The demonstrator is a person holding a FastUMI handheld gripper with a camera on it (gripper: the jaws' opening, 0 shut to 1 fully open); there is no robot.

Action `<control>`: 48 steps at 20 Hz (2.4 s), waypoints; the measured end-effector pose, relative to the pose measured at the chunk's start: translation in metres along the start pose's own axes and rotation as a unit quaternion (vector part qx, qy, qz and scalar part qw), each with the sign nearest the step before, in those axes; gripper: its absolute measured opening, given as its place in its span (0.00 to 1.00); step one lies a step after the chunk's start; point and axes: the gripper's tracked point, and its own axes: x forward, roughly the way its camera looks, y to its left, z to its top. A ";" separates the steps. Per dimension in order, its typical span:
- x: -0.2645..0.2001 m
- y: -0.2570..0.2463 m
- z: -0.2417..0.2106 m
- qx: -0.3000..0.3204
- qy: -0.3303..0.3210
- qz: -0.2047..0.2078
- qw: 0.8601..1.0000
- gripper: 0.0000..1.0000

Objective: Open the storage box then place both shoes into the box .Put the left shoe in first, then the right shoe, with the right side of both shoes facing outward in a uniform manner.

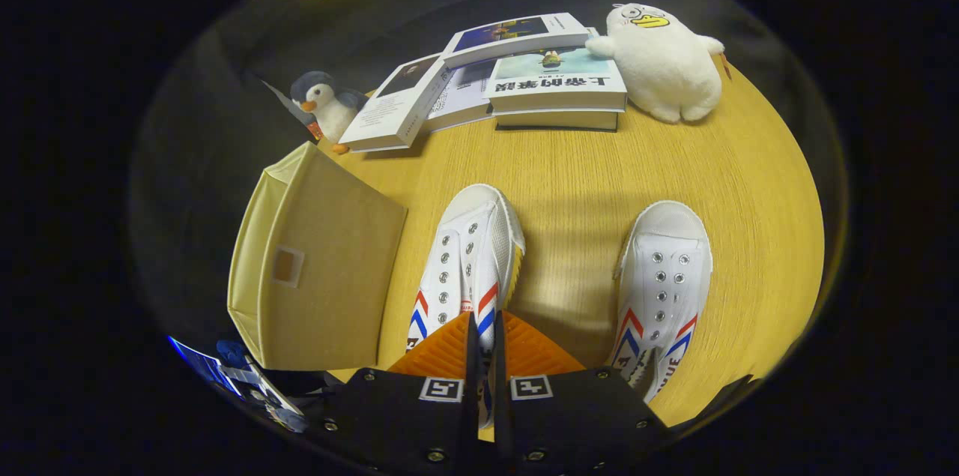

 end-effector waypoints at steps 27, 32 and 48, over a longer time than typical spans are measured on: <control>-0.021 0.276 0.056 -0.106 0.017 0.148 0.983 0.09; 0.001 0.277 0.047 -0.103 0.042 0.122 0.986 0.14; -0.042 0.215 0.087 -0.076 -0.033 0.105 0.991 0.96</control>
